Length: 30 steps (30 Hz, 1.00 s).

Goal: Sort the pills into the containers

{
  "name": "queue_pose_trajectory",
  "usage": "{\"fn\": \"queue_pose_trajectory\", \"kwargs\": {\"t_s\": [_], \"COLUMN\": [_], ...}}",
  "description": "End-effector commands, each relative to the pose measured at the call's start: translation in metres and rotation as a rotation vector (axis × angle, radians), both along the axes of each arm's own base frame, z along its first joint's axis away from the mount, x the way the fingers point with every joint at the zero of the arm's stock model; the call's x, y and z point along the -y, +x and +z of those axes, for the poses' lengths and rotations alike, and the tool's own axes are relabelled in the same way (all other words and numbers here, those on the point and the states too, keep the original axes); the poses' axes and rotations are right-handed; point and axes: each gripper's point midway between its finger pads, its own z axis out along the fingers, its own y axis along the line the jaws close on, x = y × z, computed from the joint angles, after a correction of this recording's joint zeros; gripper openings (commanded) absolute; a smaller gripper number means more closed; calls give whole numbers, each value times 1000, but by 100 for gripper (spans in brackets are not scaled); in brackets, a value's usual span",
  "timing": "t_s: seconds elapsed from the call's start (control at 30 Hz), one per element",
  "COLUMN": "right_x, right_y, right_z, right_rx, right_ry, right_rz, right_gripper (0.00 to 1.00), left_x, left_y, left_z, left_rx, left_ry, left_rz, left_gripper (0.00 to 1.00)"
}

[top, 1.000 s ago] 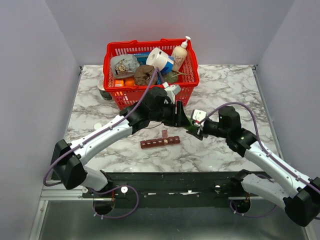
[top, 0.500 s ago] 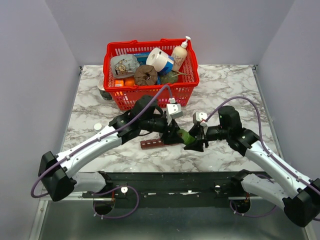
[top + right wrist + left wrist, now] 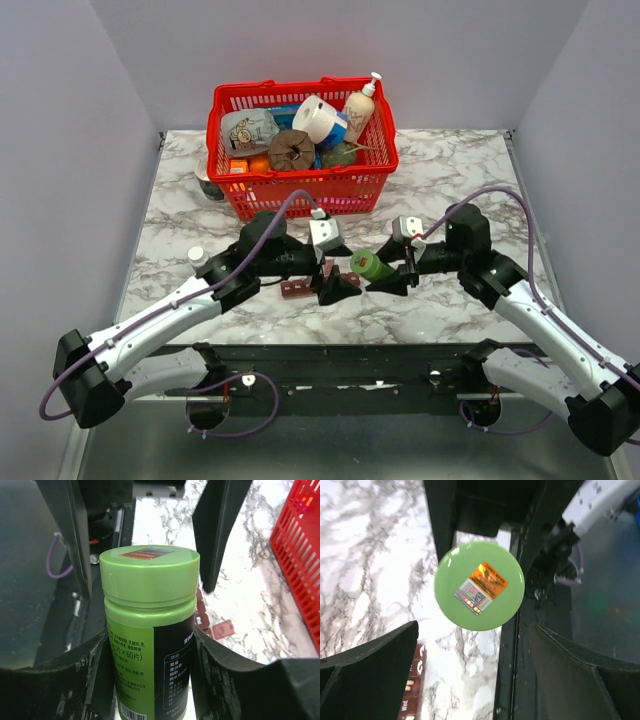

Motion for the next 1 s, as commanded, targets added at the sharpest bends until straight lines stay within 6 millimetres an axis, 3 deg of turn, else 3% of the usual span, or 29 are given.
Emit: {"fn": "queue_pose_trajectory", "kwargs": {"t_s": [0.0,0.1,0.23,0.4,0.43,0.47,0.53,0.67,0.97], "right_x": [7,12,24,35,36,39,43,47,48], "right_y": [12,26,57,84,86,93,101,109,110], "right_z": [6,7,9,19,19,24,26,22,17], "right_rx": [158,240,374,531,551,587,628,669,677], "right_ry": [-17,-46,-105,-133,-133,-126,-135,-158,-172], "right_rz": [-33,-98,-236,-349,-360,-395,-442,-477,-482], "right_gripper": [1,0,1,1,1,0,1,1,1], "left_x": [-8,-20,-26,-27,-28,-26,-28,-12,18], "left_y": [16,26,31,58,61,68,77,89,96], "left_z": [57,68,75,63,51,55,45,48,33], "left_rx": [-47,-126,-375,-653,-701,-750,-786,-827,-794], "left_ry": [-241,-332,-437,-451,-412,-418,-376,-346,-223], "left_rz": [195,314,416,632,680,722,812,882,964], "left_gripper": [99,99,99,99,99,99,99,99,99]}}
